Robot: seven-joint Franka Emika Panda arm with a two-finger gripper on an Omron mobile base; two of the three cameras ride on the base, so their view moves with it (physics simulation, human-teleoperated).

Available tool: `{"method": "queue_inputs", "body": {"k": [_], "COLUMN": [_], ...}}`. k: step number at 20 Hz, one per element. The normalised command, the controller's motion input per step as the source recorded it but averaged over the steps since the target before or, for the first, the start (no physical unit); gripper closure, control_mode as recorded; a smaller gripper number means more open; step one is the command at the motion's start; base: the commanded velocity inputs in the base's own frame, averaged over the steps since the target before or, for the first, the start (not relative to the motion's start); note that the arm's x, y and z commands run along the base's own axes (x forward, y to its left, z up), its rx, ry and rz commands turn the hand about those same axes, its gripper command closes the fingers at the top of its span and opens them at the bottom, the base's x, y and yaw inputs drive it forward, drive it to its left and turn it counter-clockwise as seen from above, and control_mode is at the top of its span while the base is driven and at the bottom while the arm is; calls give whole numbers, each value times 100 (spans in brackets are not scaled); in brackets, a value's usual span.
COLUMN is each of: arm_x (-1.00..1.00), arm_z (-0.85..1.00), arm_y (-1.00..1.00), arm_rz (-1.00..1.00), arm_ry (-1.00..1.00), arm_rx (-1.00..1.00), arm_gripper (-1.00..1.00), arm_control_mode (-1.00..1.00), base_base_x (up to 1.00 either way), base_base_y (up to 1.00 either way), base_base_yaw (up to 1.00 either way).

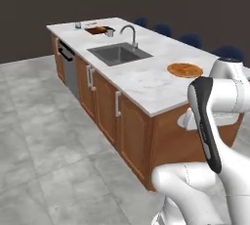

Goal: Take the pizza cutter from the drawer on the left and place it on the dining counter for cutting.

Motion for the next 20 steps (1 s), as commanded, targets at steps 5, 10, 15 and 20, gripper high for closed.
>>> {"method": "queue_inputs", "body": {"k": [5,10,15,20], "arm_x": [0,0,0,0], "arm_z": [0,0,0,0], "arm_y": [0,0,0,0], "arm_rz": [0,0,0,0], "arm_ry": [0,0,0,0], "arm_rx": [0,0,0,0], "arm_gripper": [100,100,100,100], "arm_control_mode": [100,100,100,100], "base_base_x": [81,59,32,23], "base_base_y": [-100,-100,-100,-100], "base_base_yaw": [34,32,27,25]}}
